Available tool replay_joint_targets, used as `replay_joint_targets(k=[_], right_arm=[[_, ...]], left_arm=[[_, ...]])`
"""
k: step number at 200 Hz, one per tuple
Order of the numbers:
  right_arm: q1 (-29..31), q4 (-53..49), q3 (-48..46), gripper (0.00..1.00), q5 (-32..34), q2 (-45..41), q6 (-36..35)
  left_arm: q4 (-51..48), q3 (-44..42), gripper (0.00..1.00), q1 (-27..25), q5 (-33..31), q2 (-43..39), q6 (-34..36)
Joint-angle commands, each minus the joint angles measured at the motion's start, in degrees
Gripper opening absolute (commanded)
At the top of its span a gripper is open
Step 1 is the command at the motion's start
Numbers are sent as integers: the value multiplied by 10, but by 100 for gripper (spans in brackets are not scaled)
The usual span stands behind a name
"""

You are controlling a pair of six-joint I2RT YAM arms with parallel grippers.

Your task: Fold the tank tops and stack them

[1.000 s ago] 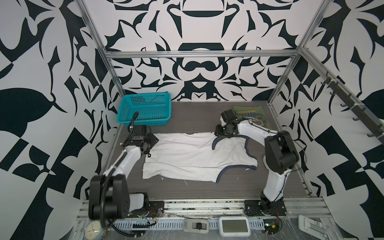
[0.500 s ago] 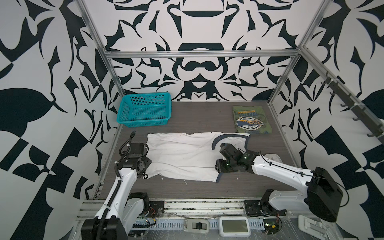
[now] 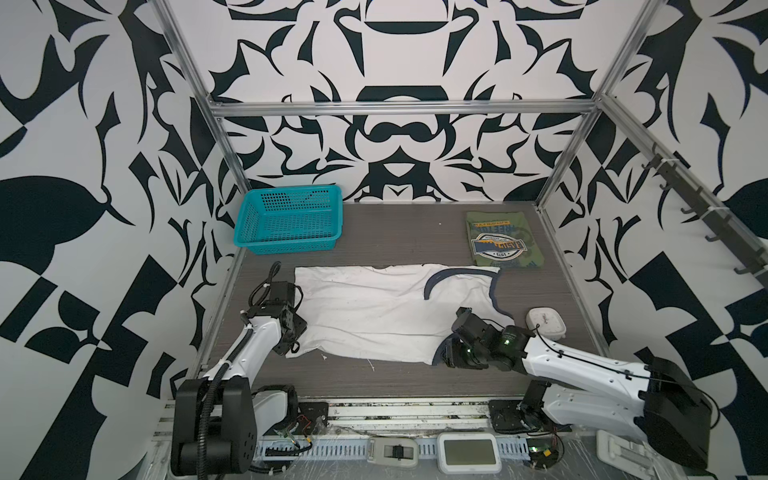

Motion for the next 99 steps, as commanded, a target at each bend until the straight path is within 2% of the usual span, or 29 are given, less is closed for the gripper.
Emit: replay_joint_targets(k=[1,22,42,99], right_arm=[[7,11,-7,53,2,-6,14],[8,14,-6,53,3,2,16],[13,28,-6,53,2,14,20],[56,93,13,51,-12,46,17]], left_arm=[[6,-2,40,2,22,-9,7],[-13,-2,36,0,16,-31,5],[-21,-4,29,-3,9,-53,-2],[-44,11,14,-13,7,-71,1]])
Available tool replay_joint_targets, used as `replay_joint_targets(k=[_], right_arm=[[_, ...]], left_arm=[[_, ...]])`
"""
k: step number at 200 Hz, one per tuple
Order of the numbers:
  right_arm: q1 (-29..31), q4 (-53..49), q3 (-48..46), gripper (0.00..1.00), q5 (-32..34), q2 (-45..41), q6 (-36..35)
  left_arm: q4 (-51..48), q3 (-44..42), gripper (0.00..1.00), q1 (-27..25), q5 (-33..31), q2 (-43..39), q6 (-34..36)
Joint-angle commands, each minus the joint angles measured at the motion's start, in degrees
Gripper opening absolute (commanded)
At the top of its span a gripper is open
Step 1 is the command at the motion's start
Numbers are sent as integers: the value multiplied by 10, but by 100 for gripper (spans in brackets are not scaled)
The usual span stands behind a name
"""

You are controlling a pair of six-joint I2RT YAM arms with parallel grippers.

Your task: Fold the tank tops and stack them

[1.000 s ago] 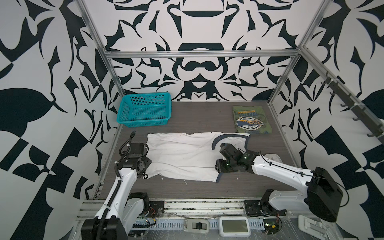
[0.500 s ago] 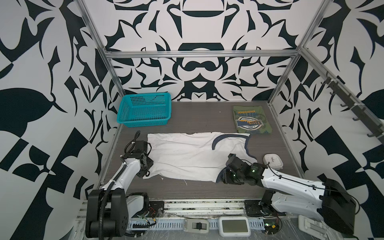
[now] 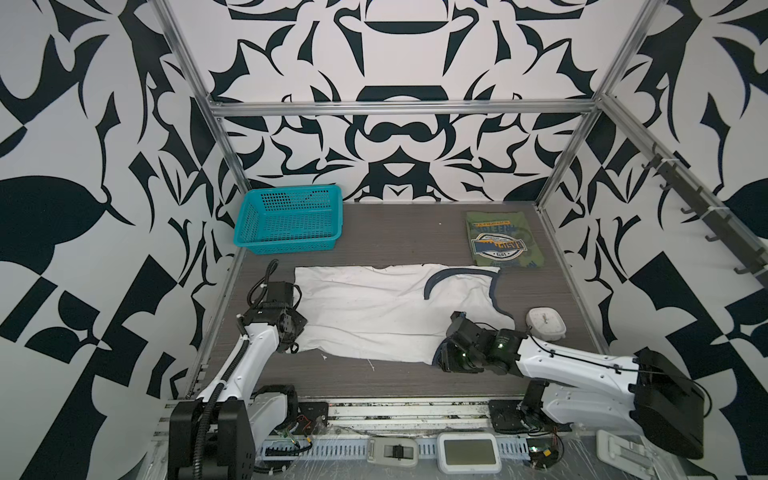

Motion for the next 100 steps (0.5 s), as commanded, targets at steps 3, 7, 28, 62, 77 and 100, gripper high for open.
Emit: replay_joint_targets(k=[3,7,28,62,77,100], right_arm=[[13,43,18,51,-8,15,4],[15,47,19,51,-8,19,4],[17,57,25,49,-4,46,2],[24,80,42,37,-11,82,-3],[25,72,53,27,-6,87,-7],[26,45,67,16,11,74,-16]], left_arm=[[-34,12,14,-5,-5,-16,-2],[-36,13,13,-6,-6,-19,-2],[-47,13,12,-7,-5,-35,-4],[-58,13,10,-7,-8,-54,-7],[-61,16,8,-8,-12,-60,-5],[-70,26,6,-7,-22,-66,-1]])
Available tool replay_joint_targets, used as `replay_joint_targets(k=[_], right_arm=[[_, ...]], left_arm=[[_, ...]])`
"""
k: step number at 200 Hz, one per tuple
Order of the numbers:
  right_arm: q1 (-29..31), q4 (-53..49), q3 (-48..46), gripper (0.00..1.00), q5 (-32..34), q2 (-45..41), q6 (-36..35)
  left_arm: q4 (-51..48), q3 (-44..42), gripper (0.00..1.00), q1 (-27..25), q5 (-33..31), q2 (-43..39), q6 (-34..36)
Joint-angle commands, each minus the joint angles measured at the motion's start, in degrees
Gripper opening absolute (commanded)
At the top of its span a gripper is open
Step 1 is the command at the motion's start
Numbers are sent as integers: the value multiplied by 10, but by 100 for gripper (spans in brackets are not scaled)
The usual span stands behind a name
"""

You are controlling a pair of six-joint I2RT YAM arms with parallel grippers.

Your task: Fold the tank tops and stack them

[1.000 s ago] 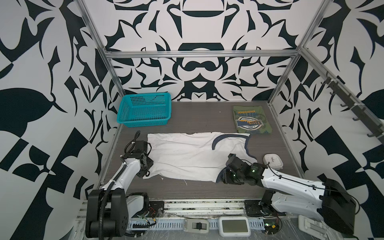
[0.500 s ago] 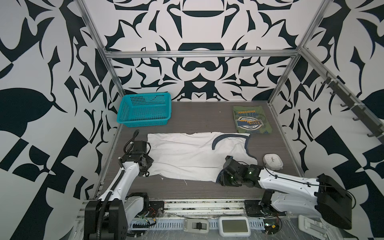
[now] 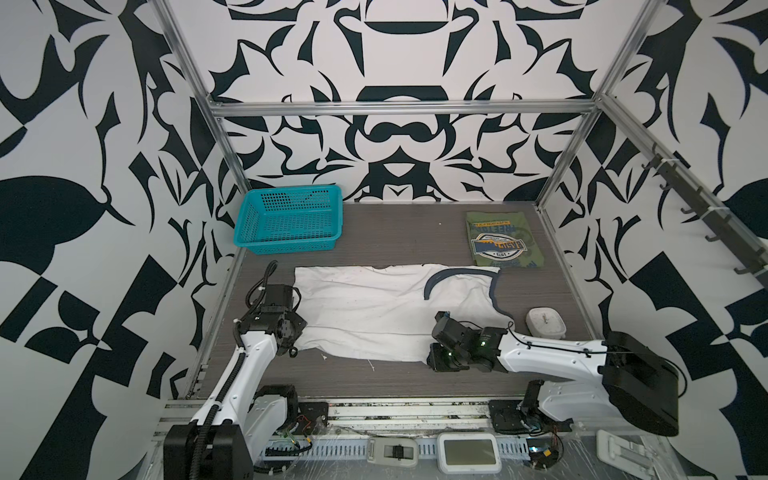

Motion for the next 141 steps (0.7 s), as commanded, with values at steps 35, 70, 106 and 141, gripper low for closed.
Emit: replay_joint_targets(k=[35,70,106,141], right_arm=[[2,-60,54,2,44,-43,-27],[-26,-107,98,0,51,-45,-83],[-133,-108,127,0,-41,-23,-136],[-181,-116,182,0,-65,37,-191]], left_arm=[[-40,39,5,-2,-25,-8,10],[-32,65,4,-1,-40,15,18],[9,89,4,-1,-41,65,24],[42,139,3,-1,-33,164,43]])
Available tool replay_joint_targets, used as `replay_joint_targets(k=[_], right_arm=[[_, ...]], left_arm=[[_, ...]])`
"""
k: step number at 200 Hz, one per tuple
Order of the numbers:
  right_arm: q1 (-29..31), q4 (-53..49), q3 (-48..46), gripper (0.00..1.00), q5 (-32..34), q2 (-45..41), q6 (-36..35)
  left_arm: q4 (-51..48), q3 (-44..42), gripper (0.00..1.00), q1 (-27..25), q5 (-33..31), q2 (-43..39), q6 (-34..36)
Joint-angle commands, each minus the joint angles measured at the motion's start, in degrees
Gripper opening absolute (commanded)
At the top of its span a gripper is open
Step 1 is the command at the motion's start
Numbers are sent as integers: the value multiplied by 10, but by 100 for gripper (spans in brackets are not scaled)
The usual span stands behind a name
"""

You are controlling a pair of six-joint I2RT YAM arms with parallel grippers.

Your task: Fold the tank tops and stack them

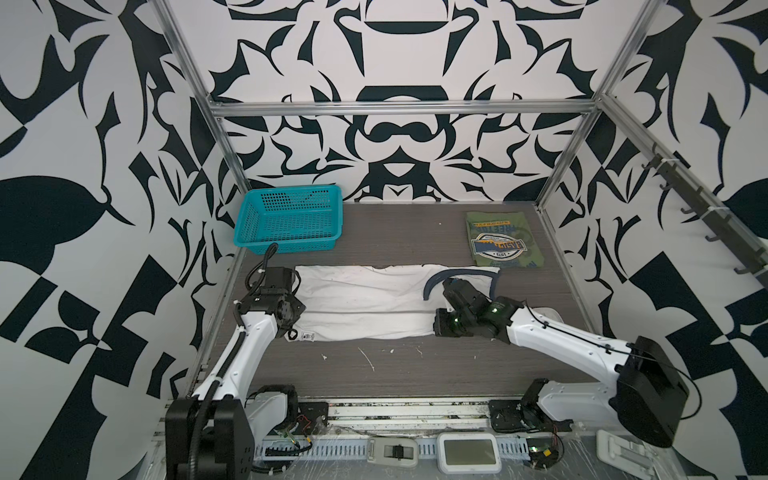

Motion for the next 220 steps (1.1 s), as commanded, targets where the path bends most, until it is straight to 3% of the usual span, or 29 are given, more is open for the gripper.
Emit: replay_joint_targets(k=[1,77,105,131,158,186,220], right_arm=[[-20,-16,46,0,-34,36,-60],[-95,21,108,0,-74,163,-93],[-114,29,123,11,-87,190,-97],[-115,32,123,28,-85,179,-102],[-115,44,102,37,-97,154,-112],[-115,63,76,39,-104,144,-112],[-116,86,64,39,-107,157,-105]], left_arm=[[23,40,3,0,-7,56,19],[35,172,9,13,10,263,64],[37,193,19,27,4,289,72],[39,190,37,40,1,286,82],[73,142,52,40,37,235,88],[107,85,55,38,78,183,84],[127,60,53,34,96,175,84]])
